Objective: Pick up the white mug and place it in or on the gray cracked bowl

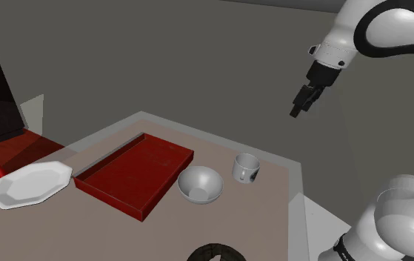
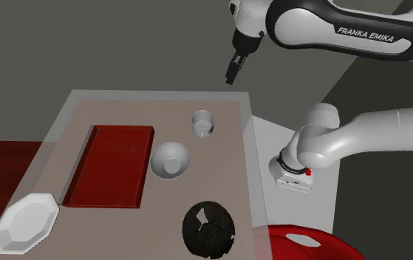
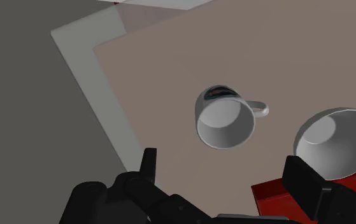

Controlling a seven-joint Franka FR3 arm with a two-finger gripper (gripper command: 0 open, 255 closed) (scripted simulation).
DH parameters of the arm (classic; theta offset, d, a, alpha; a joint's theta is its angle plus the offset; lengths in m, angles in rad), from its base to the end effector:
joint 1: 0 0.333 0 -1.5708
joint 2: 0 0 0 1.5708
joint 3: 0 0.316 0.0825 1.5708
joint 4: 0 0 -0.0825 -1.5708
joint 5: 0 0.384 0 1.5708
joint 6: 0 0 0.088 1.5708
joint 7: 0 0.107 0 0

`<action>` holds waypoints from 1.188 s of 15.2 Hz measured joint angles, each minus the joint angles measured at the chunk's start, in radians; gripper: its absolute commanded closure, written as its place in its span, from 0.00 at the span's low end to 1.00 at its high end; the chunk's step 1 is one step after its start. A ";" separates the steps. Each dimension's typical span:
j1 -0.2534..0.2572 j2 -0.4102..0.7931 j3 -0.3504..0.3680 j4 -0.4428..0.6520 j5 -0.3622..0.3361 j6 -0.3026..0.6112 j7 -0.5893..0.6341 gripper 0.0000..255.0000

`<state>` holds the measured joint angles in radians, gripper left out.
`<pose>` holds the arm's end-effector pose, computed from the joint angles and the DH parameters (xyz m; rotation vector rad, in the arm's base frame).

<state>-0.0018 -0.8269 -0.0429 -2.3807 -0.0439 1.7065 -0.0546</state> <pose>0.3087 -0.0222 0.6040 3.1136 0.0373 0.2364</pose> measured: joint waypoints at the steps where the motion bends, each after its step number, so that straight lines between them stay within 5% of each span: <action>1: 0.000 0.000 0.000 0.000 0.000 0.000 0.000 0.00; 18: 0.020 0.458 -0.024 -0.128 0.058 0.417 0.017 0.00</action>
<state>0.0182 -0.3686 -0.0670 -2.5083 0.0142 2.1234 -0.0373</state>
